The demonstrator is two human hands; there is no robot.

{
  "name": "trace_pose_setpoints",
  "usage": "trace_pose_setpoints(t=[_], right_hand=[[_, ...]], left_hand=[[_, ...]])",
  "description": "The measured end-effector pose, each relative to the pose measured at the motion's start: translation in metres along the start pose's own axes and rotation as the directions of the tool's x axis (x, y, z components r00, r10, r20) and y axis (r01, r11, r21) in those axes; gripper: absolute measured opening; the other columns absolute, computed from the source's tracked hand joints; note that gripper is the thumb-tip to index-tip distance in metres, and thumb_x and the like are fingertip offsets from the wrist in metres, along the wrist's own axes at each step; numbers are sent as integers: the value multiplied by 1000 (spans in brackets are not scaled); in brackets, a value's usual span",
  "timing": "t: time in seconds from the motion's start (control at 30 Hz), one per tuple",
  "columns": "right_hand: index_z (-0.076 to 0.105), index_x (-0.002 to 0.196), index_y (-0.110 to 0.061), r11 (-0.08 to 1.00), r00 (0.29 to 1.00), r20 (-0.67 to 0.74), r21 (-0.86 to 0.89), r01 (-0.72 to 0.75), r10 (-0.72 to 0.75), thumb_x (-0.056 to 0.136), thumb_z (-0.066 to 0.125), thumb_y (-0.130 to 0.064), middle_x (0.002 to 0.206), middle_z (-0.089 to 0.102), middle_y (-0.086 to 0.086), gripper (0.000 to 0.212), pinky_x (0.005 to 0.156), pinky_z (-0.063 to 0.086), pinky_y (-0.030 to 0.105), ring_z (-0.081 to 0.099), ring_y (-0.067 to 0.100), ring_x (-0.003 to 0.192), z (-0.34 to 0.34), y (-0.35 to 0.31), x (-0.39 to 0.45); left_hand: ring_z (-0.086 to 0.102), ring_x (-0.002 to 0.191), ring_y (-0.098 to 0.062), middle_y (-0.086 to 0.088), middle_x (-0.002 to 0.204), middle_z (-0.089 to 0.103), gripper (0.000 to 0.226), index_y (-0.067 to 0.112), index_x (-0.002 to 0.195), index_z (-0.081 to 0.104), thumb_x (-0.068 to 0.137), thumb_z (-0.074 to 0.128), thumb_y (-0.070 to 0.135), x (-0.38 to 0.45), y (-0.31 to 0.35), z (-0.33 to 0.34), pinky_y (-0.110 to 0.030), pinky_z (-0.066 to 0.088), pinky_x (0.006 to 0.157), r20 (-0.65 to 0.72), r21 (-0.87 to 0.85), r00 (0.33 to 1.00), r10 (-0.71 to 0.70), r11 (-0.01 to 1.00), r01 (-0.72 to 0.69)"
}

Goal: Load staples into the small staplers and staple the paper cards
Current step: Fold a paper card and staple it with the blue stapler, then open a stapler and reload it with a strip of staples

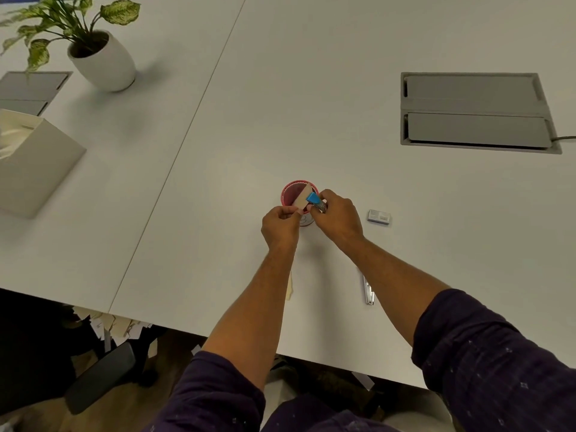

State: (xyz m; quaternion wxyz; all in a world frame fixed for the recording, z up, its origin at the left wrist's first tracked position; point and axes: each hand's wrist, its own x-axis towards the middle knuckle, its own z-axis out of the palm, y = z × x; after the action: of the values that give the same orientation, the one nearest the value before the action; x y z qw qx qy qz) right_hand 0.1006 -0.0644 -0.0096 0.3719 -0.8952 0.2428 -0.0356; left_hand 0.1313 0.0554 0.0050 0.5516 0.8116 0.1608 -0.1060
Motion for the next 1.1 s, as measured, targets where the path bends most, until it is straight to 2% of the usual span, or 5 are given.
trace_pose_setpoints(t=[0.3, 0.43, 0.63, 0.87, 1.1], right_hand=[[58, 95, -21, 985, 998, 44, 167, -40, 33, 94, 60, -59, 68, 51, -14, 38, 58, 36, 15, 49, 8, 58, -17, 14, -19], [56, 90, -26, 907, 976, 112, 362, -216, 188, 91, 32, -77, 73, 54, -13, 56, 68, 39, 19, 53, 6, 67, -30, 20, -35], [65, 123, -21, 849, 957, 169, 443, -287, 236, 106, 28, -57, 106, 68, -4, 54, 84, 45, 22, 63, 11, 96, -47, 44, -56], [66, 102, -11, 844, 958, 114, 454, -286, 263, 108, 42, -33, 91, 70, 2, 34, 70, 56, 32, 66, 19, 82, -68, 77, -75], [69, 81, -8, 929, 953, 77, 217, -302, 292, 102, 55, -36, 72, 69, 4, 38, 60, 45, 26, 58, 14, 62, -97, 119, -95]], left_hand=[[64, 75, -7, 10, 85, 69, 9, 22, 89, 70, 86, 77, 26, -15, 5, 4, -15, 52, 72, -22, 99, 992, 122, 988, -119], [63, 71, 2, 17, 76, 66, 13, 30, 80, 66, 93, 67, 35, -43, 8, 16, -8, 44, 64, -4, 28, 986, 166, 986, -166], [71, 75, -8, 15, 79, 72, 25, 29, 89, 72, 91, 65, 53, -80, 5, 43, -13, 54, 67, 195, -32, 955, 223, 975, -221], [73, 80, -14, 1, 94, 76, 28, 14, 111, 73, 94, 67, 35, -99, -6, 70, -25, 61, 78, 343, 56, 921, 184, 975, -216], [71, 79, -28, -13, 83, 74, 26, 5, 87, 72, 96, 59, 25, -123, -18, 90, -45, 59, 78, 479, 199, 872, 101, 955, -220]])
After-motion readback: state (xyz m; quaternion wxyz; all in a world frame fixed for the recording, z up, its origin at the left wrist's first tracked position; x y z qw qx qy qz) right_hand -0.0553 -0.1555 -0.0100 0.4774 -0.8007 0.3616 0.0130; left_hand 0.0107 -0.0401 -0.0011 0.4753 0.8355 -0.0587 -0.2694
